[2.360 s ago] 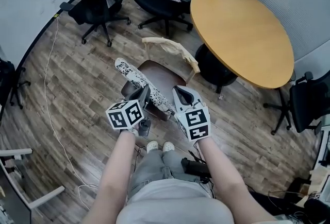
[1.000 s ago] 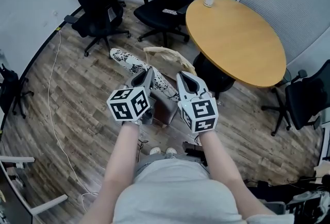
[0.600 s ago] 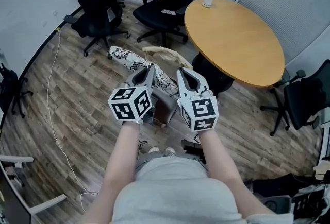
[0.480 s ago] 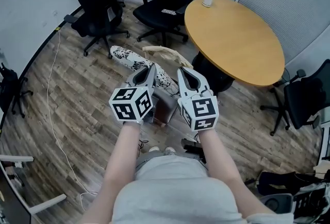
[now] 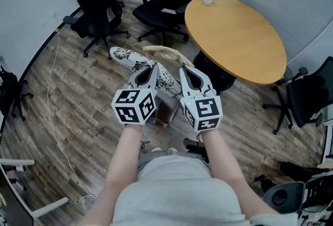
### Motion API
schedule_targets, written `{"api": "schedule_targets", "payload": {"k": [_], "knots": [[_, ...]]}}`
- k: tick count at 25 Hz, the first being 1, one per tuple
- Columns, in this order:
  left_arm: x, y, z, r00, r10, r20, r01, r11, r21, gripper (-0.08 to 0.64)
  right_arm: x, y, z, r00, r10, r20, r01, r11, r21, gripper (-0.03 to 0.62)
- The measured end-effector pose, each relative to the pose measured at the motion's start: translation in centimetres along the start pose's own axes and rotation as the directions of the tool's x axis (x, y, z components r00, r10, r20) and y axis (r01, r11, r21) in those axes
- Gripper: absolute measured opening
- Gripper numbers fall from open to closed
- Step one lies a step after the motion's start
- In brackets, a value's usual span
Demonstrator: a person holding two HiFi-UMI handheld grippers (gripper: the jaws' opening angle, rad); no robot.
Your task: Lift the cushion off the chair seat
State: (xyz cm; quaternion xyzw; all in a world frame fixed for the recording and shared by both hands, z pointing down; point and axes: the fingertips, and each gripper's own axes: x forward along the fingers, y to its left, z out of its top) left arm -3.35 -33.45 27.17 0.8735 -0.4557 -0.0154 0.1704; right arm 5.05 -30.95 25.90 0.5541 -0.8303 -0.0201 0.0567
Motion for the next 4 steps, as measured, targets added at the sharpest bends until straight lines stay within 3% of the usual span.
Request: {"api": "schedule_targets", "payload": {"k": [4], "knots": [[-0.07, -0.24, 0.41, 1.0, 0.001, 0.005, -0.002, 1.0, 0.014, 0.009, -0.15, -0.08, 0.4, 1.0, -0.001, 0.005, 0.002, 1.0, -0.007, 0.023]]}}
